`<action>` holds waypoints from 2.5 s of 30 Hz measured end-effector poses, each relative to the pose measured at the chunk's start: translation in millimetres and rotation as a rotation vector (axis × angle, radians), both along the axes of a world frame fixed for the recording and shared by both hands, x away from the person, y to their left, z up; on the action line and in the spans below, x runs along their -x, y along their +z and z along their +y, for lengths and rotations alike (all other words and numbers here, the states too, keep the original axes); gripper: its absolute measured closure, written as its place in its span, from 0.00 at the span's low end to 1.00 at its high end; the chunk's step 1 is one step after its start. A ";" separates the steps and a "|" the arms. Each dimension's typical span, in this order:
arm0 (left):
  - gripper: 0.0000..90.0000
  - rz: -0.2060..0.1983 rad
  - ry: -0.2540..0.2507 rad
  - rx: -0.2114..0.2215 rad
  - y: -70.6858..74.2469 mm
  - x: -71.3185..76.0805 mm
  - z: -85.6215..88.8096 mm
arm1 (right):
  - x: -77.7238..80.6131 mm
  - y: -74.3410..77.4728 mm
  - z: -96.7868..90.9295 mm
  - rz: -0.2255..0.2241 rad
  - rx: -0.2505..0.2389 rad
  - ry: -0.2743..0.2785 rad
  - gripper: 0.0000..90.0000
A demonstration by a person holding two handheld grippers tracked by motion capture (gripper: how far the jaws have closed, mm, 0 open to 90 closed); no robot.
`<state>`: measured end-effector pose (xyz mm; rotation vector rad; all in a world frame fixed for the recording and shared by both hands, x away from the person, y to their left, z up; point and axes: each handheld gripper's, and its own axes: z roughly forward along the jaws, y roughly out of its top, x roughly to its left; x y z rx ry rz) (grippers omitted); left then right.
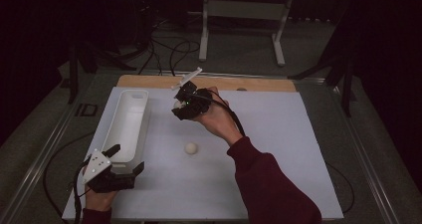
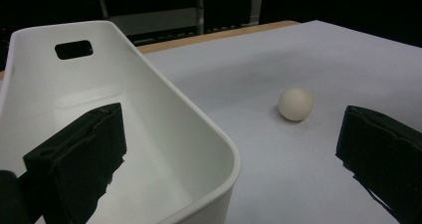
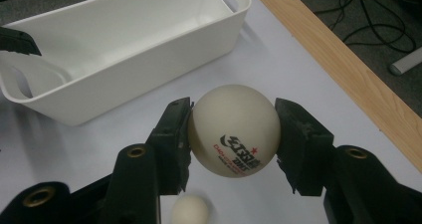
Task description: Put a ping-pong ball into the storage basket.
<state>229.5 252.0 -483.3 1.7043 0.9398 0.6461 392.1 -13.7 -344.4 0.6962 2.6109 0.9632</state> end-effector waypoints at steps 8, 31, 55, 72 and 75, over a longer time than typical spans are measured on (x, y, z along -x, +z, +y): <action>0.00 0.000 -0.002 0.001 0.0 -0.1 0.0 | 0.3 -0.4 4.1 -0.001 -0.004 0.011 0.56; 0.00 0.015 -0.022 0.015 -1.1 -1.7 0.4 | 3.0 -0.3 13.7 0.009 -0.015 0.031 0.56; 0.00 0.013 -0.020 0.011 -1.0 -1.8 0.2 | 6.8 -1.5 24.7 0.014 -0.015 0.058 0.56; 0.00 0.012 -0.020 0.014 -0.9 -1.6 0.6 | 9.7 -1.3 39.1 0.019 -0.016 0.079 0.56; 0.00 0.012 -0.020 0.014 -0.9 -1.6 0.7 | 10.2 -1.5 41.9 0.019 -0.012 0.081 0.56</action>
